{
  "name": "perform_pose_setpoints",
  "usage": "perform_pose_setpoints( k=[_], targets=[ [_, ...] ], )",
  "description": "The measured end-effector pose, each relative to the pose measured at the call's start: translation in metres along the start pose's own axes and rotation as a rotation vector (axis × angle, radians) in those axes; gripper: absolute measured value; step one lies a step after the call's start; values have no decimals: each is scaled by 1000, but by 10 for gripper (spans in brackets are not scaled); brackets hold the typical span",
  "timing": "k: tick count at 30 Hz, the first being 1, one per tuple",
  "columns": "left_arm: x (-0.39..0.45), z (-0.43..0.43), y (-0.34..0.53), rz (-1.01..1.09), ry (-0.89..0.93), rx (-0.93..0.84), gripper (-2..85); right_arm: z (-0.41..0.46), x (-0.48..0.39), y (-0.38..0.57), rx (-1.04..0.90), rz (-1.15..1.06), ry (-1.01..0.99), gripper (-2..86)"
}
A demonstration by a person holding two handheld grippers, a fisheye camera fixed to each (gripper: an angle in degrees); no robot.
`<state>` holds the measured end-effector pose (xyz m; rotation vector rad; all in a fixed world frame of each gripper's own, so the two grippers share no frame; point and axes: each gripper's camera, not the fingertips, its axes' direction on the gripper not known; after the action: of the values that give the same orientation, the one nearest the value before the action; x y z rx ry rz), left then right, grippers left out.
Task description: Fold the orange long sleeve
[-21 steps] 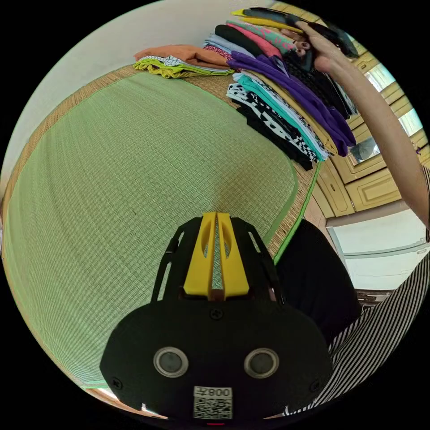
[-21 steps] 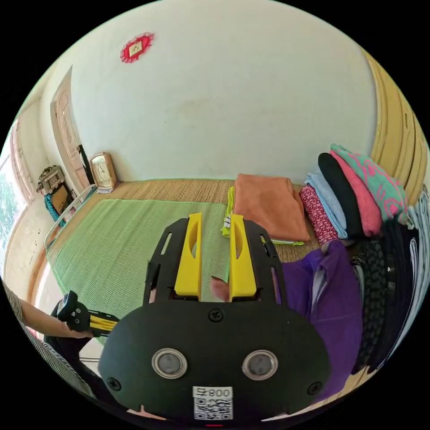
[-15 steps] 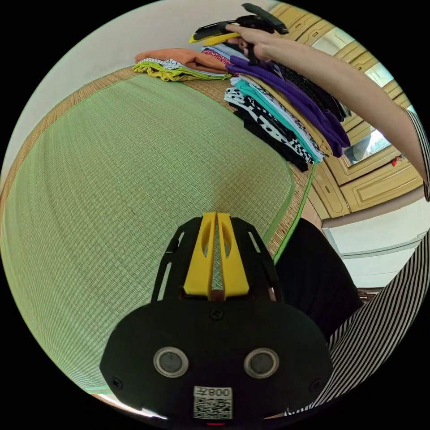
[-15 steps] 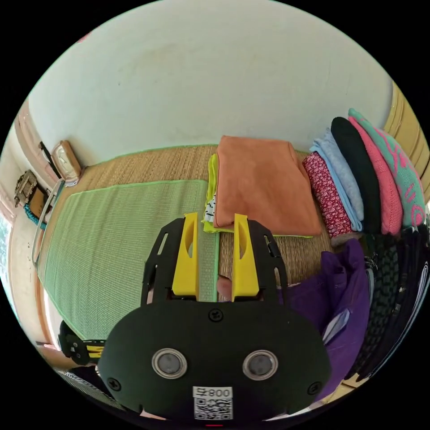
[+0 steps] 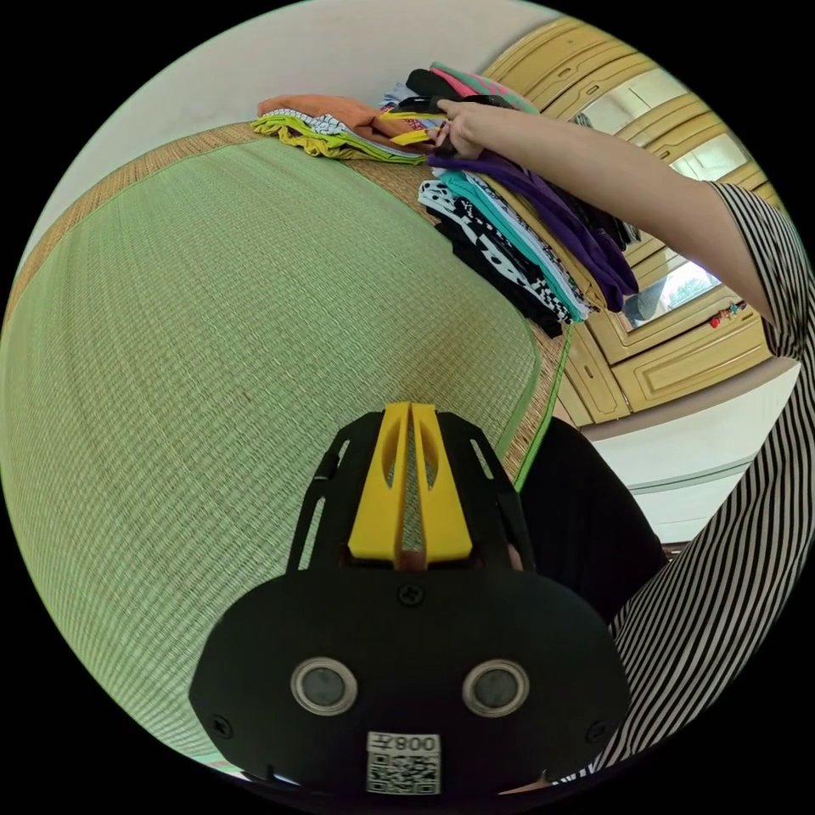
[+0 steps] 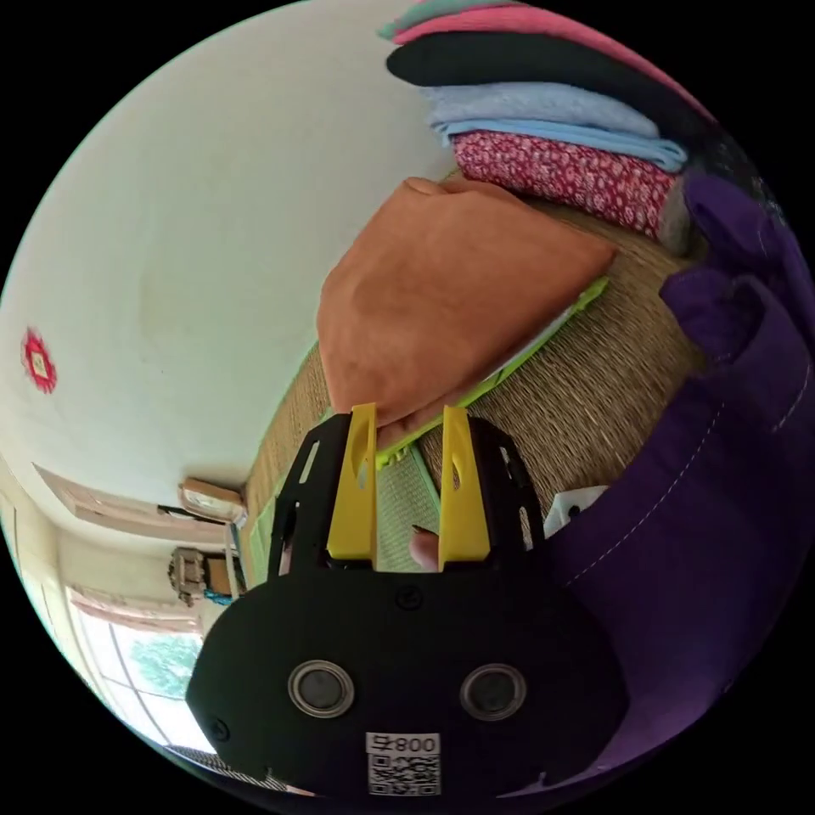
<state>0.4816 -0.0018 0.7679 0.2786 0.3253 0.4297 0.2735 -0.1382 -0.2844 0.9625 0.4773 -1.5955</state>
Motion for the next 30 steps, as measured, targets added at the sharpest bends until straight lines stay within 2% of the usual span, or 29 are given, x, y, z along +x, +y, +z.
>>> perform_pose_setpoints(
  k=[3,9,14,20,23,28,30],
  targets=[
    [-6,-10,9,8,2,-4,1,-1,40,-7,40,123,-125,110],
    [-20,-31,29,13,16,2,1,-2,67,-19,75,183,-229,101],
    [-28,-49,45,10,18,2,1,-9,80,-17,121,201,-298,37],
    [-38,-72,66,1,26,13,2,-28,41,-4,209,36,-382,13],
    [-43,-87,77,-18,40,15,1,-37,-13,4,202,-140,-430,8],
    [-51,-139,103,-39,47,130,1,-70,-149,53,169,-517,-285,5],
    [-63,-175,123,-93,60,211,1,-92,-180,82,187,-623,-291,4]
  ],
)
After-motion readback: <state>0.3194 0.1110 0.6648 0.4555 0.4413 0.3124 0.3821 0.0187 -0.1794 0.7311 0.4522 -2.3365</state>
